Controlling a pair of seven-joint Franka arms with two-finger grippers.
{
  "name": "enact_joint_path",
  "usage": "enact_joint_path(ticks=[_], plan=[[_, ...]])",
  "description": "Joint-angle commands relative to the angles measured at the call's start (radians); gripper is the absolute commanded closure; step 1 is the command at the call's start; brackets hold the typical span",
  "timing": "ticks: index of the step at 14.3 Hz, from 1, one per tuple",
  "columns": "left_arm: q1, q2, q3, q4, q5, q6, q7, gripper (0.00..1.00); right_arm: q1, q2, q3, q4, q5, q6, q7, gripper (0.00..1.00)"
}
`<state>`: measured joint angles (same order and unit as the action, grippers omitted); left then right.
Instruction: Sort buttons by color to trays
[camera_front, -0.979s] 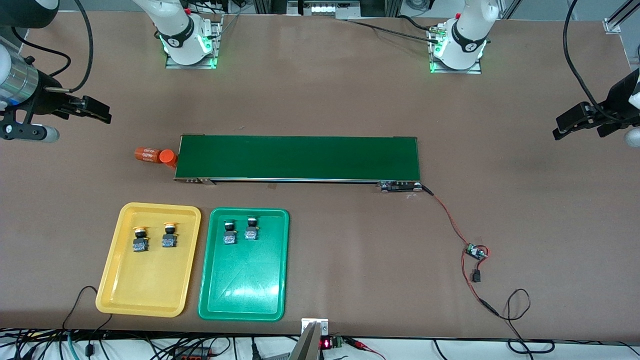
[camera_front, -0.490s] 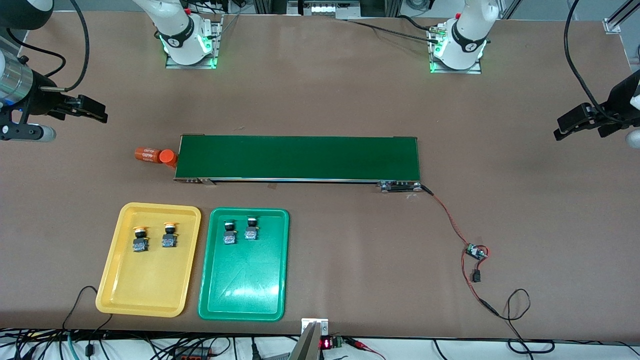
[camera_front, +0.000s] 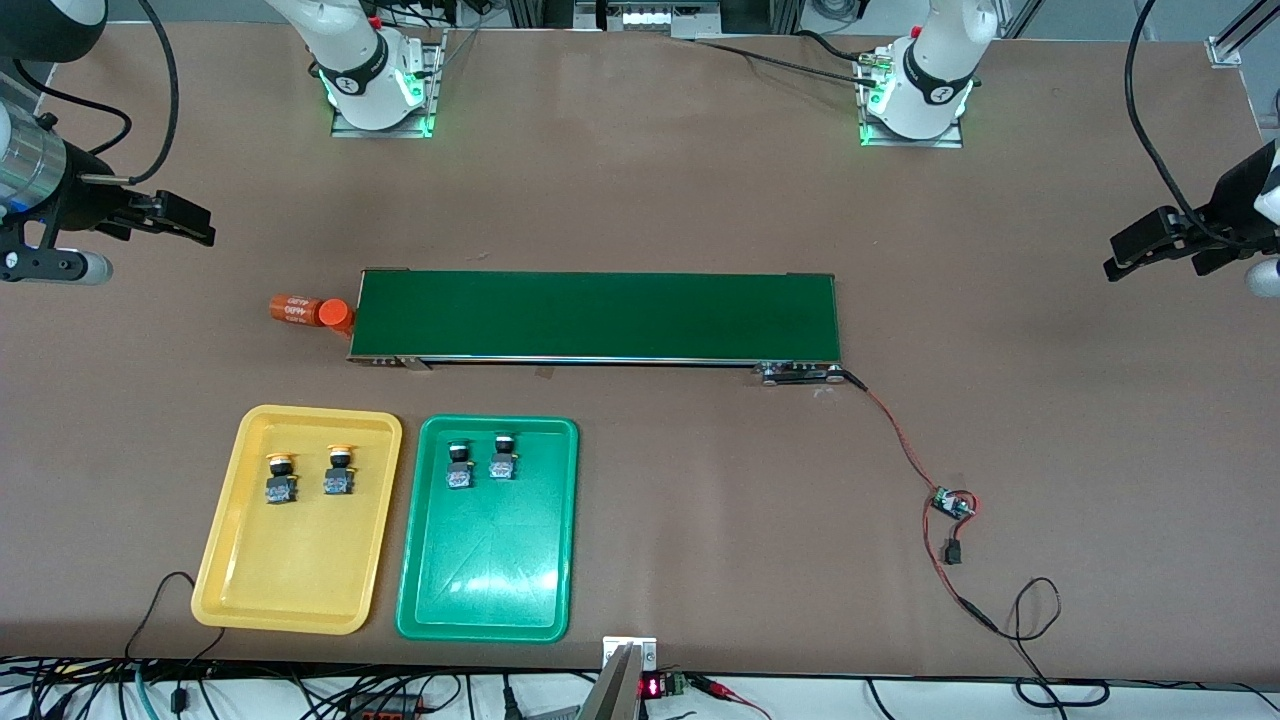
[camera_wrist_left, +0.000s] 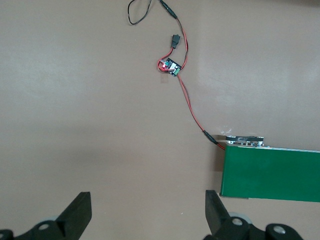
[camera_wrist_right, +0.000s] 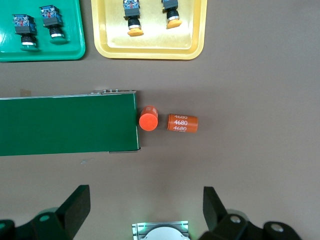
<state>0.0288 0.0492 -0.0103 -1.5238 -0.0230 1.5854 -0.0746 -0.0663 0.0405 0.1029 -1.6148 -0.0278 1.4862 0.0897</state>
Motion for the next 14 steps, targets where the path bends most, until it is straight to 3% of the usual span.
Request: enact_joint_path(ticks=[1, 14], plan=[[0.006, -0.005, 0.000, -0.007, -0.006, 0.002, 0.065, 0.00, -0.010, -0.019, 0.003, -0.019, 0.009, 0.003, -0.019, 0.00], [0.010, -0.006, 0.001, -0.006, -0.008, 0.004, 0.055, 0.00, -0.013, -0.016, 0.003, -0.017, 0.006, 0.009, -0.018, 0.00]])
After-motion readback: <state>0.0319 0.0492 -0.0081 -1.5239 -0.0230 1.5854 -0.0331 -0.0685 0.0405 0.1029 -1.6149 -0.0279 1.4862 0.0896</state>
